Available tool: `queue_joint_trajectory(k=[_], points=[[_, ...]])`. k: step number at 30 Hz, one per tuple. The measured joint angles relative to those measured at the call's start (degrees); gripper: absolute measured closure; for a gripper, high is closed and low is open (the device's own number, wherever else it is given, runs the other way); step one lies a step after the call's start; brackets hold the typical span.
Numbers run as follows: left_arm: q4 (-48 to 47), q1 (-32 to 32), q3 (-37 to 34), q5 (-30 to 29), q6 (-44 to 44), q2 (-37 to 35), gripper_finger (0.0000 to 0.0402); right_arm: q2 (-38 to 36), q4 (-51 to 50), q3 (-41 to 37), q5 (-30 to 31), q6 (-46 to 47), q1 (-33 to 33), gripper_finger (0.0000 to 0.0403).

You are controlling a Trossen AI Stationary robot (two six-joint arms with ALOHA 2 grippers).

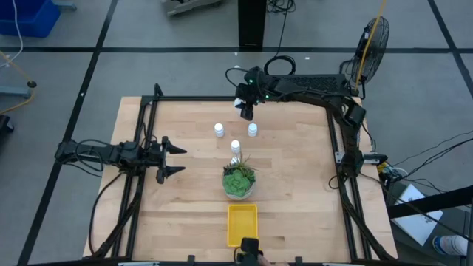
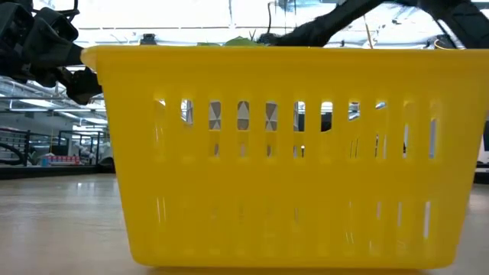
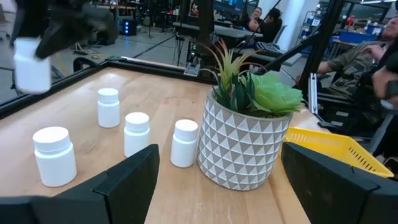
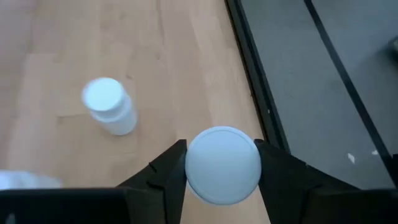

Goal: Pick and place pill bottles into a basket
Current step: Put the white pill bottle into the yellow bin

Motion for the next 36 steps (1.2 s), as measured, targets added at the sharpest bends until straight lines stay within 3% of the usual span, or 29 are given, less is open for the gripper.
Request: queue_joint_trajectory(k=[6,21,30,36], points=[[0.09,0.01,0.00,-0.28,0.15,-0.02,0.0062,-6.89,-3.91,0.00,4.82,0.93,5.21,0.0243],[-0.11,0.01,0.00,-0.37,-1.34,-0.02,0.0062,-18.75,-11.54,0.00,5.04,12.90,22.96,0.0241],[-0.45,0.02,0.00,-0.38,-2.20,-0.01,0.0062,-20.38,-10.32,0.00,5.09,21.70,35.88,0.0241],[-0.47,0.02,0.00,-0.44,-4.50,-0.02,0.0062,-19.48,-9.17,-0.67,9.33,25.53,42.76,0.0246]])
